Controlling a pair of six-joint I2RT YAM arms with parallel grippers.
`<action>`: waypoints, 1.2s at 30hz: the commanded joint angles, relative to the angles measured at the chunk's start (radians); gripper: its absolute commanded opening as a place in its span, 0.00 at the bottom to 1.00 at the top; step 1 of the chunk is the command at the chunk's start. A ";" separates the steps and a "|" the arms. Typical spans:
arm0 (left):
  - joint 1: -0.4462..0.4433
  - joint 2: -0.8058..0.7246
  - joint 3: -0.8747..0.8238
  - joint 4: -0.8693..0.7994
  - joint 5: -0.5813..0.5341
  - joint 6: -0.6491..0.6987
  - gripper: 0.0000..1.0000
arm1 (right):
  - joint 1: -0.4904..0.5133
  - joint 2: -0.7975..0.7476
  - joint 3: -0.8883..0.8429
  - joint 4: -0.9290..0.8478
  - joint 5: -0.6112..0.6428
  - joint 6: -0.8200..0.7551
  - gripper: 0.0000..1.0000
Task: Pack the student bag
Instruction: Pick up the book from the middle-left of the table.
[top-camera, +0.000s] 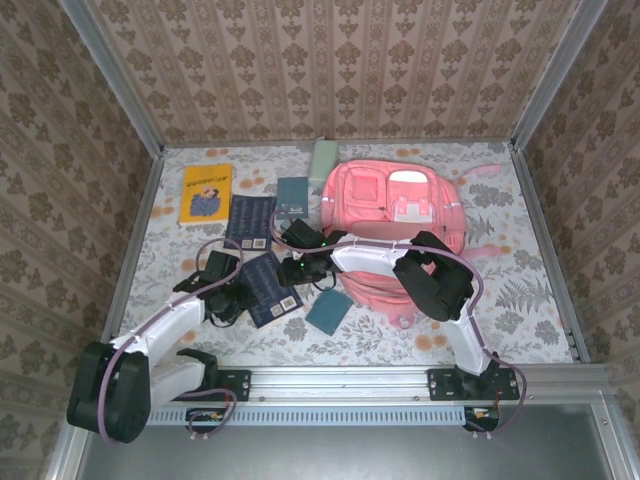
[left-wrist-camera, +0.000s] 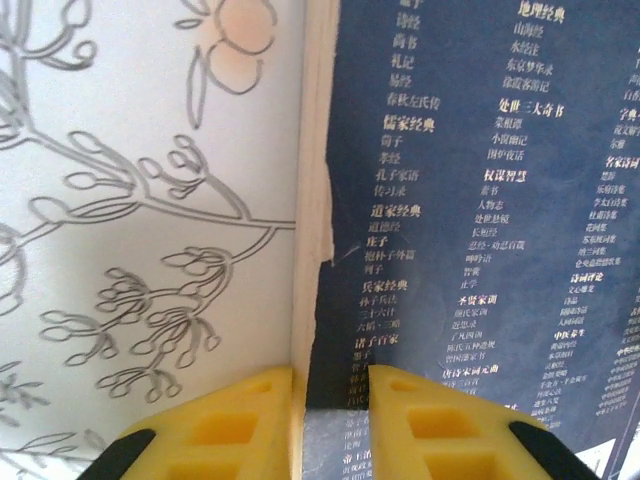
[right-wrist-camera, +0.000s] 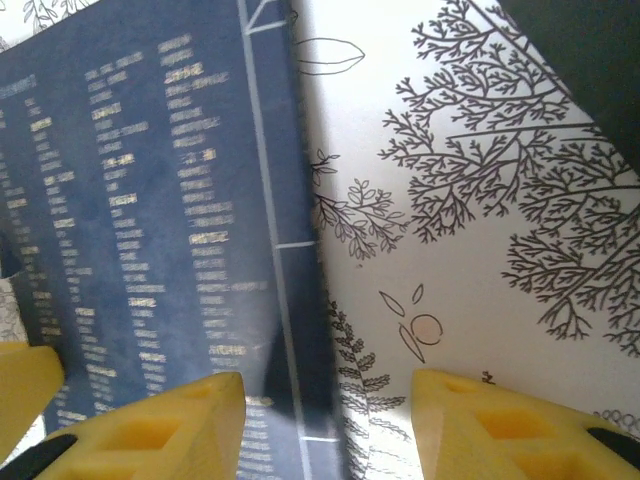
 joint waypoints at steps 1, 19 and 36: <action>-0.019 0.076 -0.046 -0.024 -0.020 0.006 0.21 | 0.036 0.068 0.008 0.073 -0.135 0.057 0.47; -0.043 0.077 -0.060 -0.024 -0.030 0.012 0.21 | 0.020 -0.066 -0.165 0.679 -0.546 0.348 0.41; -0.037 -0.010 -0.043 -0.115 -0.062 0.052 0.23 | 0.003 -0.077 -0.125 0.404 -0.520 0.163 0.28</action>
